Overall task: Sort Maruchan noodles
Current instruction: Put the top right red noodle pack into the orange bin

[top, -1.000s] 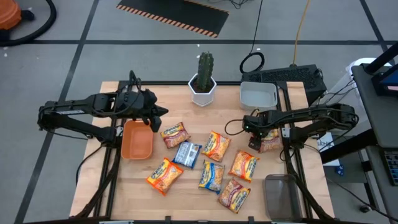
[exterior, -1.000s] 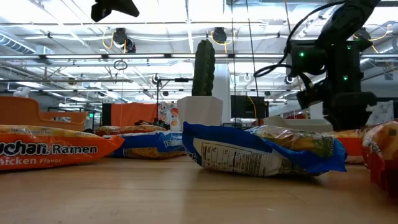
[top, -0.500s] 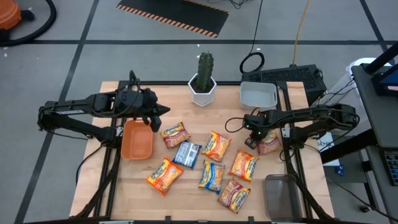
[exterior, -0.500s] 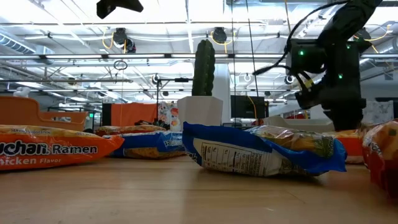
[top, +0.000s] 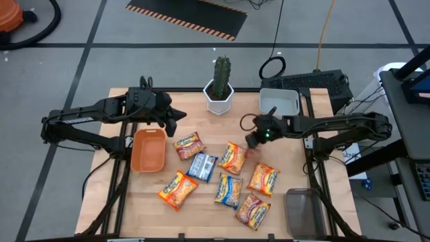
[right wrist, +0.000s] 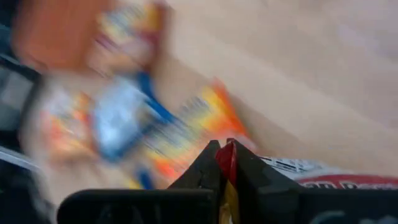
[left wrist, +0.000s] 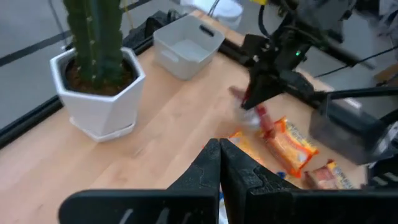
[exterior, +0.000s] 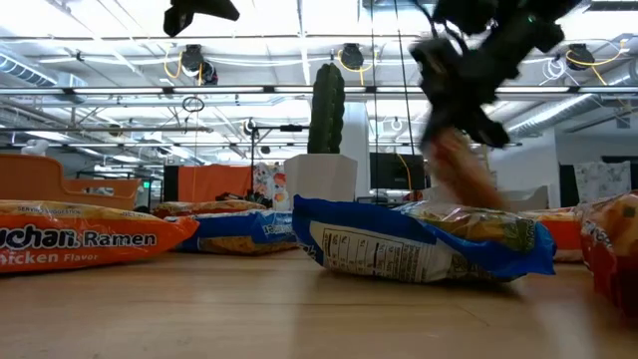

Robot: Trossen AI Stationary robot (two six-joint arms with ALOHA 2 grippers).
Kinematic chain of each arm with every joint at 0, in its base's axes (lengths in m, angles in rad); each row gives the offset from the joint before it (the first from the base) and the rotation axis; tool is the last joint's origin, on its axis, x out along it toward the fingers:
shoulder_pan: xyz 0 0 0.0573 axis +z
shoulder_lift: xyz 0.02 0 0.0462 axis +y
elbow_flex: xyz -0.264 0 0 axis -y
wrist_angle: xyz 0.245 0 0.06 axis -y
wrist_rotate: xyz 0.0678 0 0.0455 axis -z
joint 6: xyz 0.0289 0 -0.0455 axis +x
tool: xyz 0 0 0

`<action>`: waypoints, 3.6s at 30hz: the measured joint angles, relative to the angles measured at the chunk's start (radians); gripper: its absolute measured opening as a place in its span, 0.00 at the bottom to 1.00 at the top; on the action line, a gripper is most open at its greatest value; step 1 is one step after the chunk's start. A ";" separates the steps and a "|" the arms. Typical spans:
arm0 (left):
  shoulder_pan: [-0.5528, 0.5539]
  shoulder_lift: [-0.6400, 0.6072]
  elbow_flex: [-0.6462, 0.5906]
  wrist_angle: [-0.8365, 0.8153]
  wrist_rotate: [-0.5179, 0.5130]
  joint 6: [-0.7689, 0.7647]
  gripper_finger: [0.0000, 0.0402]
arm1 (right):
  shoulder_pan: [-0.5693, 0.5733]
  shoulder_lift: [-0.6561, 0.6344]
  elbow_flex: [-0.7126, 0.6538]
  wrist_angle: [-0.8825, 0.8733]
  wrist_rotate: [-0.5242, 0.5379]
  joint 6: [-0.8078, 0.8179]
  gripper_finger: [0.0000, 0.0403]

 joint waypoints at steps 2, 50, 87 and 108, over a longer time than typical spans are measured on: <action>0.002 0.003 0.000 -0.001 0.006 -0.017 0.04 | 0.003 0.000 0.032 0.049 0.031 0.024 0.00; -0.090 0.564 0.001 0.944 -0.504 0.245 0.79 | -0.301 0.005 0.165 0.685 -0.161 -0.045 0.00; -0.025 0.474 0.000 0.888 -0.235 0.567 0.32 | 0.015 0.052 0.164 0.707 0.528 -0.007 0.06; -0.005 0.264 0.000 0.431 -0.088 0.449 0.32 | -0.042 -0.075 0.164 0.743 0.601 -0.260 0.37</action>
